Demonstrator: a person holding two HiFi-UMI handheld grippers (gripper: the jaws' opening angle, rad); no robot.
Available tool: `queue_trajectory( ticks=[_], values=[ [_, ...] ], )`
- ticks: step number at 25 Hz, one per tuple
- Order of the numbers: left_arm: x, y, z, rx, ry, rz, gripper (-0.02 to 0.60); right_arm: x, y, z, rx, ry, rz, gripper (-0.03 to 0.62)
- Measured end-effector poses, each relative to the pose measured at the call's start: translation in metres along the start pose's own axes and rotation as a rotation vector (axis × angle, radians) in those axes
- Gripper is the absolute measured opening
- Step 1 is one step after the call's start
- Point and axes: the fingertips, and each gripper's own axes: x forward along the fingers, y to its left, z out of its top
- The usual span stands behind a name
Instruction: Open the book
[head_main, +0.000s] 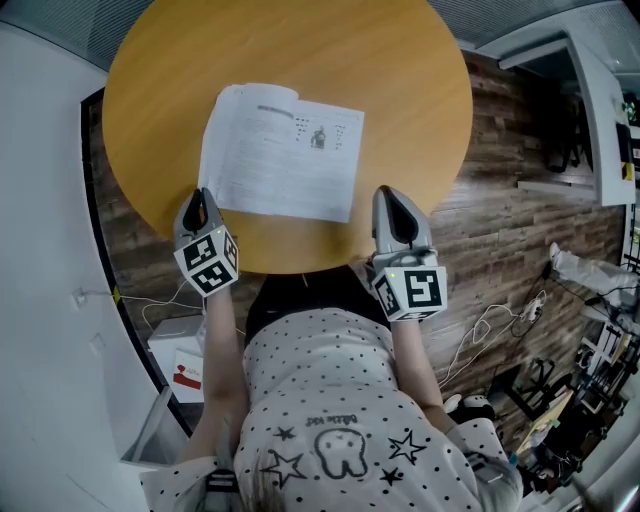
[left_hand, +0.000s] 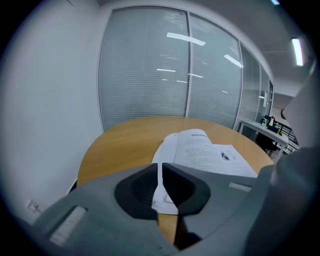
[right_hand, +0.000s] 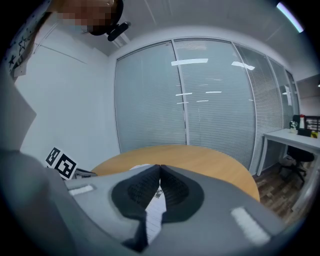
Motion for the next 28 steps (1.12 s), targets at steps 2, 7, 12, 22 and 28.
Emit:
queue_trajectory(
  ticks=[2,7,12,22,28],
  values=[
    [-0.002,-0.007,0.015,0.004,-0.037,-0.023,0.023,0.0,-0.003,0.004,-0.001,-0.009,-0.004,0.003],
    [-0.016,-0.028,0.057,0.02,-0.144,-0.09,0.012,-0.005,-0.011,0.018,0.001,-0.037,-0.013,0.003],
    [-0.034,-0.046,0.101,0.047,-0.252,-0.144,0.011,-0.014,-0.025,0.041,-0.001,-0.08,-0.034,0.003],
    [-0.082,-0.076,0.165,0.094,-0.405,-0.257,0.011,-0.034,-0.04,0.063,-0.003,-0.106,-0.056,0.003],
    [-0.121,-0.092,0.182,0.138,-0.483,-0.329,0.011,-0.049,-0.045,0.068,-0.005,-0.104,-0.073,0.004]
  ],
)
